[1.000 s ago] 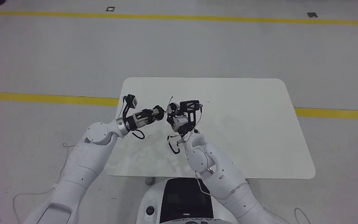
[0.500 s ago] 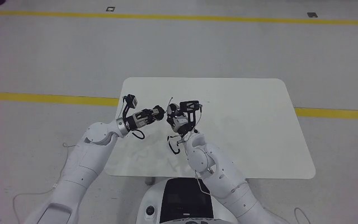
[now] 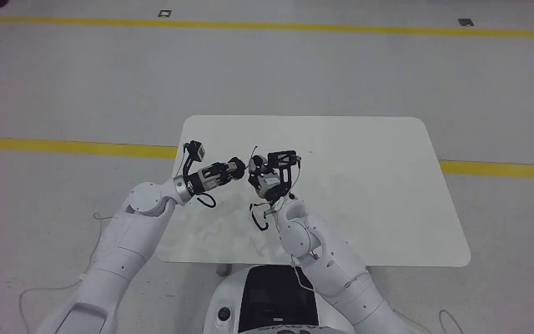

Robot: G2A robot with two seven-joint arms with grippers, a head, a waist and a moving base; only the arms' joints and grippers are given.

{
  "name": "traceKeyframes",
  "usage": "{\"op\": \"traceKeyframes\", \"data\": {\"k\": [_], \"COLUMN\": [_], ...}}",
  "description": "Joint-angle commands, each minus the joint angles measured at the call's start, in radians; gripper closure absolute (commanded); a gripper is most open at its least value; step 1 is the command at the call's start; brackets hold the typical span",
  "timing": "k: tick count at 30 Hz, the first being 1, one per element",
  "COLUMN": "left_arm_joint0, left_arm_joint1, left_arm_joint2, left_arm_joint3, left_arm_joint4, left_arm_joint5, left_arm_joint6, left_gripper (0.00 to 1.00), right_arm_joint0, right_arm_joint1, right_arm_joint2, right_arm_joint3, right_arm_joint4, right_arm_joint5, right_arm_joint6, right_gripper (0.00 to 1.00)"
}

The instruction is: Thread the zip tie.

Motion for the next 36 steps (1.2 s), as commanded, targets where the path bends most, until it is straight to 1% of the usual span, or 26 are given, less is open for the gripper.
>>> {"op": "traceKeyframes", "data": {"k": [1,2,3,7,12,24,25,27,29,32,36], "left_arm_joint0": [0.000,0.000,0.000,0.000,0.000,0.001,0.004,0.007,0.007,0.000,-0.011], "left_arm_joint1": [0.000,0.000,0.000,0.000,0.000,0.000,-0.001,0.001,0.003,0.008,0.012], "left_arm_joint2": [0.000,0.000,0.000,0.000,0.000,0.000,0.001,-0.004,-0.014,-0.028,-0.029], "left_arm_joint3": [0.000,0.000,0.000,0.000,0.000,0.000,-0.006,-0.002,0.005,0.022,0.040], "left_arm_joint4": [0.000,0.000,0.000,0.000,0.000,-0.001,-0.009,-0.034,-0.090,-0.134,-0.171], "left_arm_joint5": [0.000,0.000,0.000,0.000,0.000,0.003,0.017,0.045,0.086,0.133,0.200], "left_arm_joint6": [0.000,0.000,0.000,0.000,0.000,0.005,0.019,0.011,-0.033,-0.085,-0.157], "left_gripper": [1.00,1.00,1.00,1.00,1.00,1.00,1.00,1.00,1.00,1.00,1.00], "right_arm_joint0": [-0.001,-0.002,-0.004,-0.014,-0.032,-0.034,-0.039,-0.050,-0.065,-0.083,-0.094], "right_arm_joint1": [0.000,0.000,0.000,0.002,0.008,0.009,0.011,0.016,0.024,0.035,0.049], "right_arm_joint2": [0.001,0.002,0.002,0.010,0.022,0.028,0.032,0.038,0.051,0.064,0.068], "right_arm_joint3": [-0.002,-0.004,-0.006,-0.022,-0.046,-0.046,-0.048,-0.057,-0.063,-0.075,-0.085], "right_arm_joint4": [-0.001,0.000,0.001,-0.002,-0.015,-0.022,-0.039,-0.073,-0.116,-0.209,-0.374], "right_arm_joint5": [0.000,0.002,0.003,0.008,-0.003,0.002,0.003,-0.017,-0.039,-0.064,-0.058], "right_arm_joint6": [0.000,0.000,0.000,-0.009,-0.021,-0.030,-0.040,-0.070,-0.099,-0.137,-0.166], "right_gripper": [0.93,0.54,0.00,0.00,0.00,0.00,0.00,0.00,0.00,0.00,0.00]}}
